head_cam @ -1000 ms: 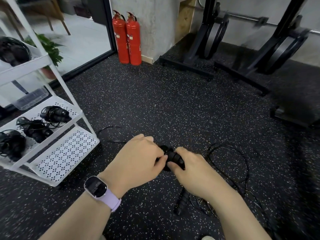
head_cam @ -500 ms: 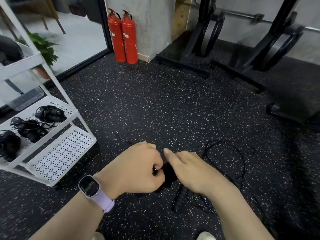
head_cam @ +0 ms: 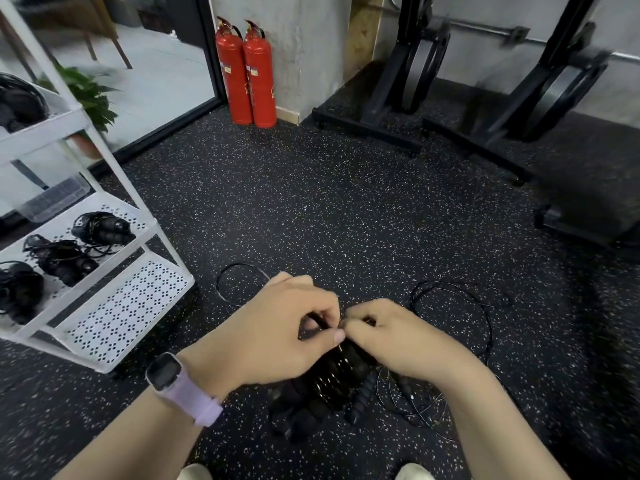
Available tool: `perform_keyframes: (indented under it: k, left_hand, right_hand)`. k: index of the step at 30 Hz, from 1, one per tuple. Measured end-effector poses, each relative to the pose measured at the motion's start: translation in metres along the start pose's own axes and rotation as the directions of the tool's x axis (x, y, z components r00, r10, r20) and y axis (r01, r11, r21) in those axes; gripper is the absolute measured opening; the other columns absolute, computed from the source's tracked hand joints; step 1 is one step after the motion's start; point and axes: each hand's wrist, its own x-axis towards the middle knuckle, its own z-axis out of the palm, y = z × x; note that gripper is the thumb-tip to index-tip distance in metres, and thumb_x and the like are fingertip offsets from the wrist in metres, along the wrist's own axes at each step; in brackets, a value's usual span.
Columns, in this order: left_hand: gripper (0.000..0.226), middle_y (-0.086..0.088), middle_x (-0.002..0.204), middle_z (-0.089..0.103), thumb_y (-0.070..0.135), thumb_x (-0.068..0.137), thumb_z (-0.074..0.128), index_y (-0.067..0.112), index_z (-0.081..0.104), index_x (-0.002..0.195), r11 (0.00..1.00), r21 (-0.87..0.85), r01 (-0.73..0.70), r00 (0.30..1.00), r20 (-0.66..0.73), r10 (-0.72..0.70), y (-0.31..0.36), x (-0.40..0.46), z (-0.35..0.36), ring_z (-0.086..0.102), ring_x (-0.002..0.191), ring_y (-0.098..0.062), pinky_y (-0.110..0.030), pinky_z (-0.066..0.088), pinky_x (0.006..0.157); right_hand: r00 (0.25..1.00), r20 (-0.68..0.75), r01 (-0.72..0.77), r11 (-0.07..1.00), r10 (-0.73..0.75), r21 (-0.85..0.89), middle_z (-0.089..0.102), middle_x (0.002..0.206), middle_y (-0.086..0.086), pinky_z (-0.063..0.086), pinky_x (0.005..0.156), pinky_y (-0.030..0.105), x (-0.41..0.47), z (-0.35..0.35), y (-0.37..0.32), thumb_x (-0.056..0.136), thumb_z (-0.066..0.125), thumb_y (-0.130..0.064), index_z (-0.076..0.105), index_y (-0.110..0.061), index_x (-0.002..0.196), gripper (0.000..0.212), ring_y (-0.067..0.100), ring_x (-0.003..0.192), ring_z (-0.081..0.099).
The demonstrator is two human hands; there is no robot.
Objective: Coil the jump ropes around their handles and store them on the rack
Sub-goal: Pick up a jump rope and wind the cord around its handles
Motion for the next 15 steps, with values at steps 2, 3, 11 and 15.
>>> perform_keyframes:
  k: [2, 3, 11, 15]
  left_hand:
    - [0.021, 0.016, 0.084, 0.060, 0.060, 0.087, 0.061, 0.040, 0.065, 0.086, 0.984, -0.148, 0.097, 0.995, 0.045, -0.091, -0.007, 0.002, -0.001, 0.054, 0.095, -0.002, -0.022, 0.038, 0.092]
    - [0.026, 0.016, 0.087, 0.065, 0.063, 0.086, 0.060, 0.039, 0.067, 0.088, 0.969, -0.217, 0.121, 0.992, 0.060, -0.110, -0.009, 0.003, -0.002, 0.059, 0.093, -0.003, -0.024, 0.042, 0.089]
    - [0.021, 0.015, 0.072, 0.066, 0.026, 0.098, 0.060, 0.024, 0.064, 0.077, 0.833, -0.512, 0.212, 0.974, 0.184, -0.135, -0.012, 0.014, -0.009, 0.059, 0.068, 0.002, -0.016, 0.045, 0.069]
    - [0.039, 0.017, 0.066, 0.046, 0.009, 0.097, 0.059, 0.031, 0.051, 0.067, 0.866, -0.368, 0.339, 0.932, 0.254, -0.257, -0.022, 0.010, 0.002, 0.048, 0.052, 0.005, -0.009, 0.040, 0.057]
  right_hand:
    - [0.998, 0.029, 0.058, 0.986, -0.063, 0.156, 0.040, 0.060, -0.009, 0.029, 0.062, 0.033, -0.001, -0.002, 0.001, 0.088, 0.050, -0.042, 0.047, -0.018, 0.063, 0.035, 0.013, 0.059, 0.037]
    - [0.995, 0.026, 0.087, 0.968, -0.096, 0.235, 0.040, 0.064, -0.004, 0.029, 0.065, 0.035, -0.001, -0.002, 0.001, 0.084, 0.049, -0.045, 0.045, -0.017, 0.064, 0.034, 0.016, 0.064, 0.037]
    - [0.992, -0.070, 0.121, 0.666, -0.103, 0.736, 0.039, 0.062, -0.003, 0.034, 0.048, 0.025, 0.004, -0.003, 0.003, 0.091, 0.048, -0.032, 0.049, -0.027, 0.063, 0.028, 0.010, 0.054, 0.039]
    - [0.990, -0.143, 0.140, 0.403, -0.023, 0.905, 0.044, 0.068, 0.011, 0.031, 0.049, 0.029, 0.011, -0.003, 0.003, 0.102, 0.042, -0.027, 0.055, -0.008, 0.088, 0.027, 0.019, 0.052, 0.034]
